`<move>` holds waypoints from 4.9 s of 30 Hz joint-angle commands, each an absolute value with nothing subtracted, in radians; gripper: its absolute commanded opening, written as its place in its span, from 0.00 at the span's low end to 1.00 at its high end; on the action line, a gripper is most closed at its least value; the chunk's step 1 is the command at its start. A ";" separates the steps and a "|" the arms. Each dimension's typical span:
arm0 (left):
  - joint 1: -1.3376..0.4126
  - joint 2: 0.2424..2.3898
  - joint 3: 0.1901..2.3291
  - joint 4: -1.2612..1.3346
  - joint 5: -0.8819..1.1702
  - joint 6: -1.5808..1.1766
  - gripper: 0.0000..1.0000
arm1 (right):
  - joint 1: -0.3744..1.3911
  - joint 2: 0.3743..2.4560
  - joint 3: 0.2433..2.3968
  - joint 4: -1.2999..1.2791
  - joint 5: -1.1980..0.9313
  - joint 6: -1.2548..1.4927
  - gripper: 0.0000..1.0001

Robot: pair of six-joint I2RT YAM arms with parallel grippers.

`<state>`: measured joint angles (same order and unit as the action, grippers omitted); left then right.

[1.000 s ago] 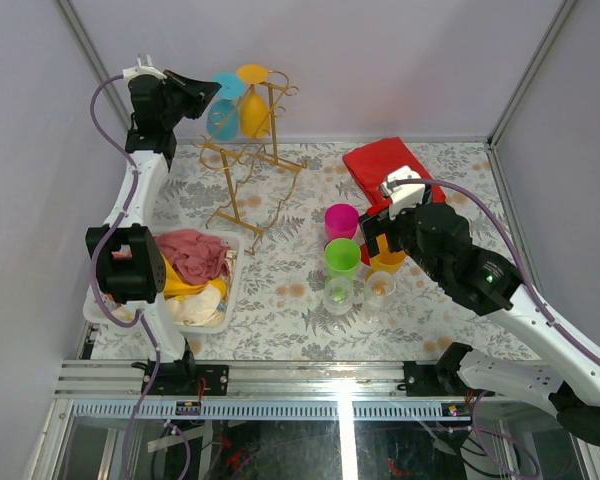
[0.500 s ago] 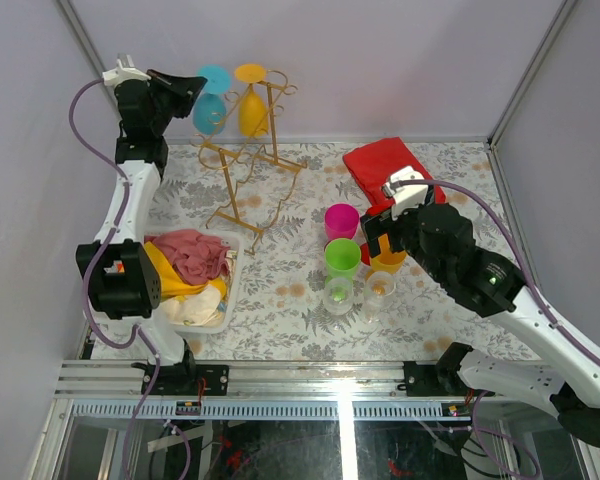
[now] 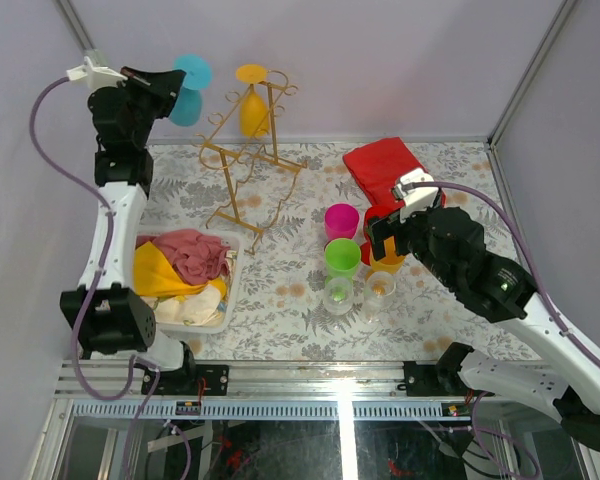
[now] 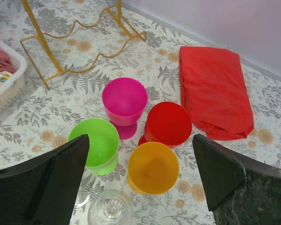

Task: Take the wine glass off the wine glass rack
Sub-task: Pick up the wine glass from the wine rack, then place the wine glass at the center of the board.

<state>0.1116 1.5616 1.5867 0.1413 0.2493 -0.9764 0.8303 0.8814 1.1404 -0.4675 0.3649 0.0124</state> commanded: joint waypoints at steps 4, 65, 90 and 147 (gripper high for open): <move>0.128 1.254 1.485 0.025 0.061 -0.699 0.00 | 0.835 0.864 1.183 -0.445 0.302 0.081 0.99; 0.129 0.364 0.799 -0.305 1.116 -0.882 0.03 | 1.027 1.318 1.201 0.286 -0.524 0.788 0.27; -0.438 0.612 0.811 -0.143 0.667 -0.796 0.52 | 1.025 1.114 1.082 0.092 -0.193 0.579 0.00; -0.518 0.342 0.524 0.274 1.051 -0.556 0.06 | 0.635 1.111 0.964 0.699 -1.185 1.165 0.17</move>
